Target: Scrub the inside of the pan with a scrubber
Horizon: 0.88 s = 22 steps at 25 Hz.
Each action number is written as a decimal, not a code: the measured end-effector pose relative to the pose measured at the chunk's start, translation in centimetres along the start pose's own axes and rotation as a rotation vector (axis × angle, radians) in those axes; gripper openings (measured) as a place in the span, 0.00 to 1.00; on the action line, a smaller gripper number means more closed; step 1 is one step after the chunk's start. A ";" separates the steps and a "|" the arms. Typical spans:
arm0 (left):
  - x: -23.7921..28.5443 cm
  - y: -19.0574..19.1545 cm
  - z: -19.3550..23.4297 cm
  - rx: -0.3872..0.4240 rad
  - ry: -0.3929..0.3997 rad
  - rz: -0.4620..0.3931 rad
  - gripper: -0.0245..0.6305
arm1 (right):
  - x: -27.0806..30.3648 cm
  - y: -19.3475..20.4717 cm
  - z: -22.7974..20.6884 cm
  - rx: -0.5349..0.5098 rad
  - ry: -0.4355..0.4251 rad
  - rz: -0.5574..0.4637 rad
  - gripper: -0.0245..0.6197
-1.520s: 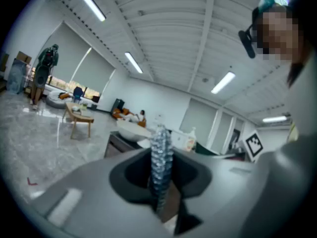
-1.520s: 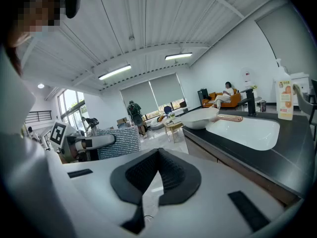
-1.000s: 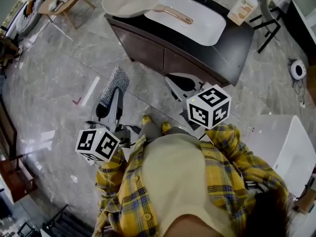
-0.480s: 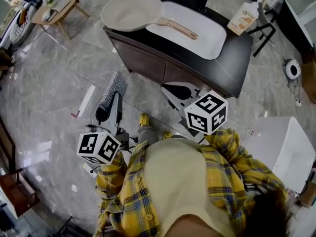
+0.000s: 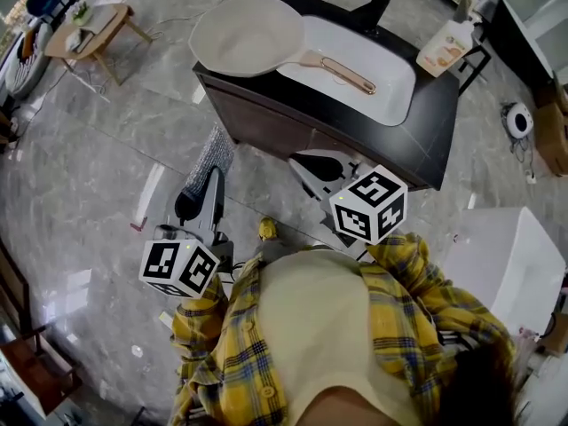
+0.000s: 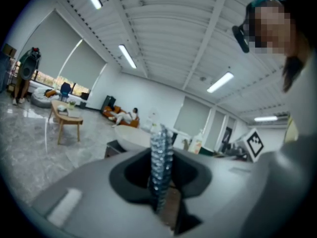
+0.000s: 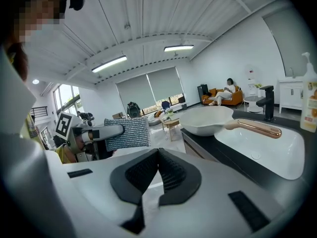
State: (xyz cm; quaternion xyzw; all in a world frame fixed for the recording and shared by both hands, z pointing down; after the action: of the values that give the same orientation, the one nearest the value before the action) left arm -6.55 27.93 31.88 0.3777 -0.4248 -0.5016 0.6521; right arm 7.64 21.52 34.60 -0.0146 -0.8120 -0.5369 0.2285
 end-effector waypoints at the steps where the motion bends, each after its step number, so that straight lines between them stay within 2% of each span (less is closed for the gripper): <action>1: 0.3 -0.2 0.5 0.005 0.007 0.002 0.15 | 0.6 -0.2 0.0 -0.001 0.005 0.002 0.06; 11: 2.8 -1.5 4.2 0.021 0.084 0.014 0.15 | 3.6 -2.1 -0.9 -0.011 0.108 -0.019 0.06; 18: 5.7 -2.7 4.6 0.035 0.116 0.012 0.15 | 3.5 -4.0 -4.1 -0.006 0.171 -0.038 0.06; 22: 7.7 -4.2 5.1 0.062 0.114 0.001 0.15 | 4.3 -6.0 -6.0 -0.061 0.186 -0.036 0.06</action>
State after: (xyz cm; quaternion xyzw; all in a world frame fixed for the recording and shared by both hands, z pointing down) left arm -11.65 19.18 31.20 0.4255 -0.4026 -0.4653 0.6636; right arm 4.28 12.78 33.03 0.0428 -0.7706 -0.5647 0.2925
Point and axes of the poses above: the fingertips, and each gripper's own axes: x forward along the fingers, z to its left, y out of its underside, the point moved 2 cm from there along -x, backward along the fingers, and after that the axes turned 3 degrees about -y, right-handed, at the moved point
